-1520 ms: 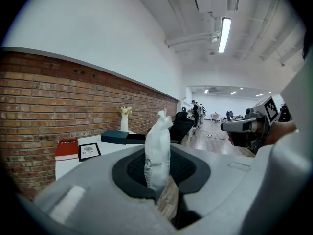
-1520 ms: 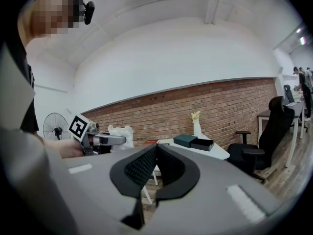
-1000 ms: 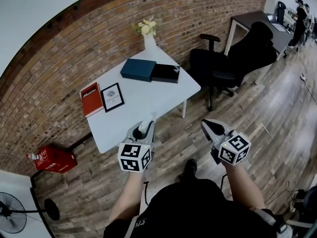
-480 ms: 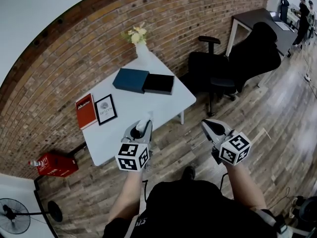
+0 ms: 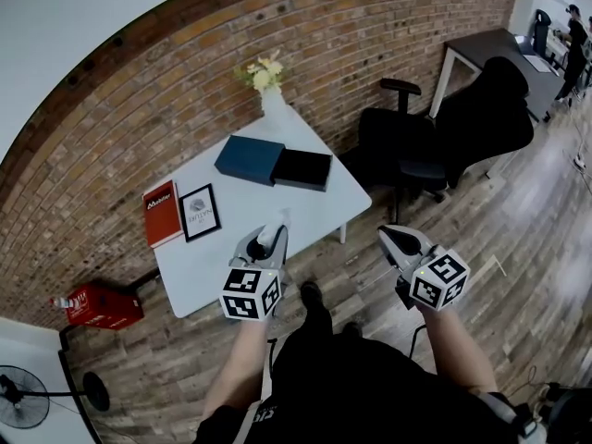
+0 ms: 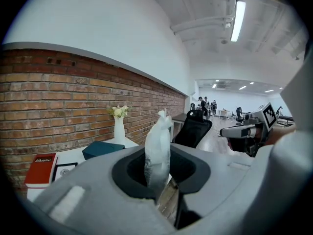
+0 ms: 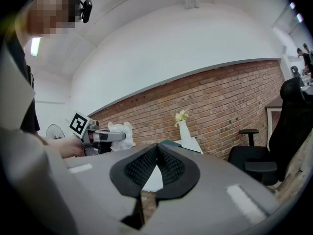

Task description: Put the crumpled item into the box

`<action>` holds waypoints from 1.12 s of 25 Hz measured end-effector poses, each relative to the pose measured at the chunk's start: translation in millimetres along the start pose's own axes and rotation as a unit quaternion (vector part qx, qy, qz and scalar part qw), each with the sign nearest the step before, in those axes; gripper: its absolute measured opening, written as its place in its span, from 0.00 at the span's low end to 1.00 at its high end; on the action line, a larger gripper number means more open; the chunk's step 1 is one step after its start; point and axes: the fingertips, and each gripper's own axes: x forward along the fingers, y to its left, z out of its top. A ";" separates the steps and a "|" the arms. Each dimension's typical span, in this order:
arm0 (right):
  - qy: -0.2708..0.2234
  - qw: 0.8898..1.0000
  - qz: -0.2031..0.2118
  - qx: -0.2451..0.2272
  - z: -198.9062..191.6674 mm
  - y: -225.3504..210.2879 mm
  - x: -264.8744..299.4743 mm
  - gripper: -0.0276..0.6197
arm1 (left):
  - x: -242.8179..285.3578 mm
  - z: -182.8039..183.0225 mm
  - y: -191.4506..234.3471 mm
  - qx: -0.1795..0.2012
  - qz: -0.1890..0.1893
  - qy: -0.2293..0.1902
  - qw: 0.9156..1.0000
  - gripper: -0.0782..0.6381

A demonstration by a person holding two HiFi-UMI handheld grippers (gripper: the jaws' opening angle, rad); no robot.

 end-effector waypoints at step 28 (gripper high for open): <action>0.069 0.997 0.024 -0.024 46.1 -68.8 244.1 0.04 | 160.9 29.6 188.7 -0.056 -0.008 0.001 0.998 0.20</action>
